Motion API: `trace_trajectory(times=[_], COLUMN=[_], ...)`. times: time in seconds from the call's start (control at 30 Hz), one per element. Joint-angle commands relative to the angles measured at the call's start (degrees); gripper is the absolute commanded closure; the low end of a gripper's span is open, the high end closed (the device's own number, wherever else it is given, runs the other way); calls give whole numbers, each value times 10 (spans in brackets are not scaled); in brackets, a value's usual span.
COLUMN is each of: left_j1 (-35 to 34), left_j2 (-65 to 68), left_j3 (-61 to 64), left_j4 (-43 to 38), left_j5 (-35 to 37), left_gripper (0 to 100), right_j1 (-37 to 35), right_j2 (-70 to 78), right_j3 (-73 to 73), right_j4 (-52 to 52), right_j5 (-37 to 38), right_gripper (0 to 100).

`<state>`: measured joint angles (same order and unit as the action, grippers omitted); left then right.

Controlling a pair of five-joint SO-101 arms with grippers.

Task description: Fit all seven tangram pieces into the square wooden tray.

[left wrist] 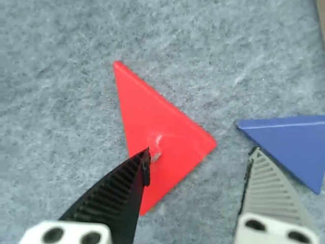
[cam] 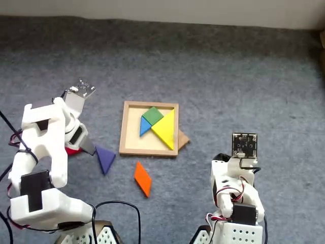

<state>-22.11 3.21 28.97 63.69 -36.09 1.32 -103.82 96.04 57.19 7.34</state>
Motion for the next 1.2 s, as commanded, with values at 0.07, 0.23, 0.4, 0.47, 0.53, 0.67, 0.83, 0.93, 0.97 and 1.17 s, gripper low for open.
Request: trace_trajectory(times=[0.07,0.23,0.4,0.47,0.53,0.67,0.83,0.93,0.97,1.17], left_j1=[-7,-15,-15,-14,-14,-16,-14,-20,-27,-104], left_j2=[69,141,169,168,168,167,140,78,52,-121], left_j3=[-20,-107,-135,-135,-135,-135,-131,-130,-129,-82], left_j4=[-47,7,28,29,29,29,34,61,75,135], left_j5=[4,6,4,4,4,4,4,4,4,7], left_gripper=[698,748,806,810,811,835,866,866,866,867], right_j1=[8,8,8,8,8,8,8,8,8,8], right_j2=[-2,-2,-2,-2,-2,-2,-2,-2,-2,-2], right_j3=[82,82,82,82,82,82,82,82,82,82], right_j4=[1,1,1,1,1,1,1,1,1,1], right_j5=[-1,-1,-1,-1,-1,-1,-1,-1,-1,-1], right_gripper=[974,974,974,974,974,974,974,974,974,974])
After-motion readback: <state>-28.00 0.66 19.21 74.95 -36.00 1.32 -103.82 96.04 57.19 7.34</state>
